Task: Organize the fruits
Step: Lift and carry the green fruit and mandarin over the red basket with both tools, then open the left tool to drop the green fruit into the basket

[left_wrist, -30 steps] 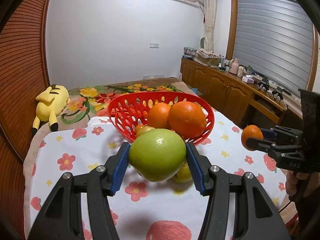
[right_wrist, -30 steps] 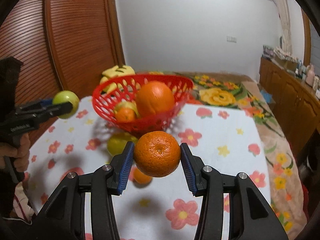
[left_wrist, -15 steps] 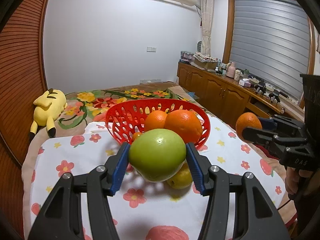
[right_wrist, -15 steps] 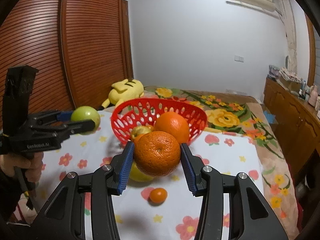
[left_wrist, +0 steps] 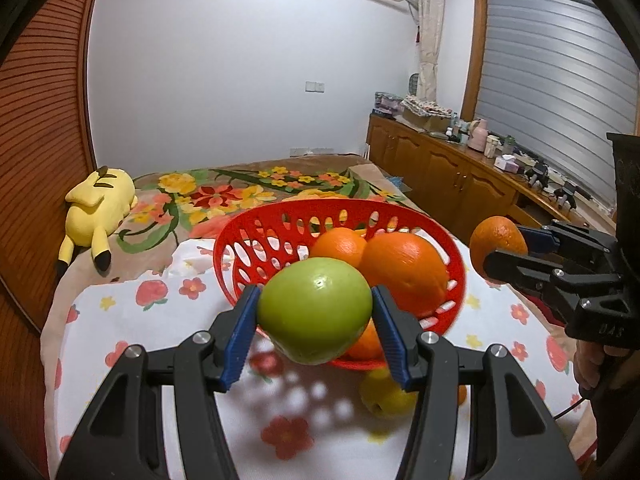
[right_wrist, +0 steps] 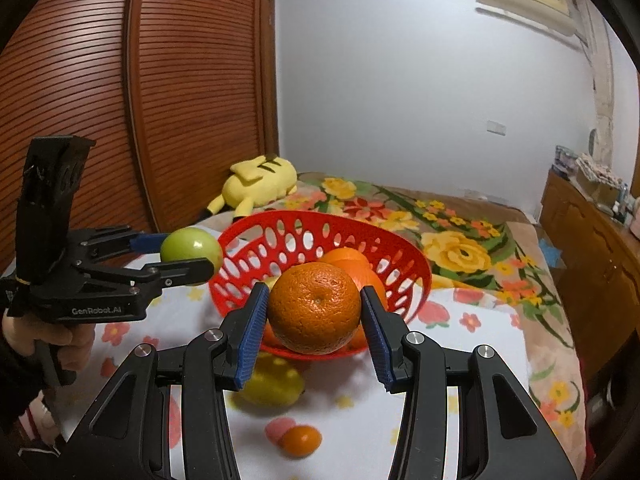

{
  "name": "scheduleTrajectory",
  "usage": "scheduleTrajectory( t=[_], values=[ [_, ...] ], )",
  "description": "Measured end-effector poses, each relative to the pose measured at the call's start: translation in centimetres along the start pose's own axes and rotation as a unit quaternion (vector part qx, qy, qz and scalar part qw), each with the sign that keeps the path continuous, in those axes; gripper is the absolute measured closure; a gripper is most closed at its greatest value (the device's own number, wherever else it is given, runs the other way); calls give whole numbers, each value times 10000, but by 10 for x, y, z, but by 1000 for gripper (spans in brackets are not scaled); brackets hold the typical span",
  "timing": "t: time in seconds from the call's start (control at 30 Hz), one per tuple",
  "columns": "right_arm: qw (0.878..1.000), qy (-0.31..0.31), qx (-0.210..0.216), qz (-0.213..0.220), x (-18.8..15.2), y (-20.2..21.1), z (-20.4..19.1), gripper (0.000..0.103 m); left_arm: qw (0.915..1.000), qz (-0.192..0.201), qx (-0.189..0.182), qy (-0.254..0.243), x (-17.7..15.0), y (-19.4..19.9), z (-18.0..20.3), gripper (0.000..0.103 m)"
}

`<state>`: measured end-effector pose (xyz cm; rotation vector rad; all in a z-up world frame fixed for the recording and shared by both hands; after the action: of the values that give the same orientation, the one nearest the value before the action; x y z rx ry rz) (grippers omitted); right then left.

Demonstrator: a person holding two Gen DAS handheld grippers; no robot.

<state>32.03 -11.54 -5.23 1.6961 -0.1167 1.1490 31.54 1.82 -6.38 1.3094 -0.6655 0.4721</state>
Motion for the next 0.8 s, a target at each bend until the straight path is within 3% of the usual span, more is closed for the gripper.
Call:
scheduleTrajectory(
  t=[0.37, 0.8],
  values=[
    [9997, 53, 157, -189, 15, -41, 12, 56, 9998, -190, 22, 68, 16, -32, -17, 48],
    [9994, 191, 161, -252, 36, -60, 13, 56, 9994, -275, -64, 191, 24, -56, -35, 48]
  ],
)
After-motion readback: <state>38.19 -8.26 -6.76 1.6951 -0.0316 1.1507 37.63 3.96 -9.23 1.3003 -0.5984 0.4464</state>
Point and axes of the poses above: each gripper's, at about its wrist camera, not at the fingertips, and y roughly against the way its jaws point, z to its right, x to its top, the point moved 10 cm from there along -y, roughly the way its jaws point, and after that the axes turned 12 degrees about -z, right-handed, at the moved point
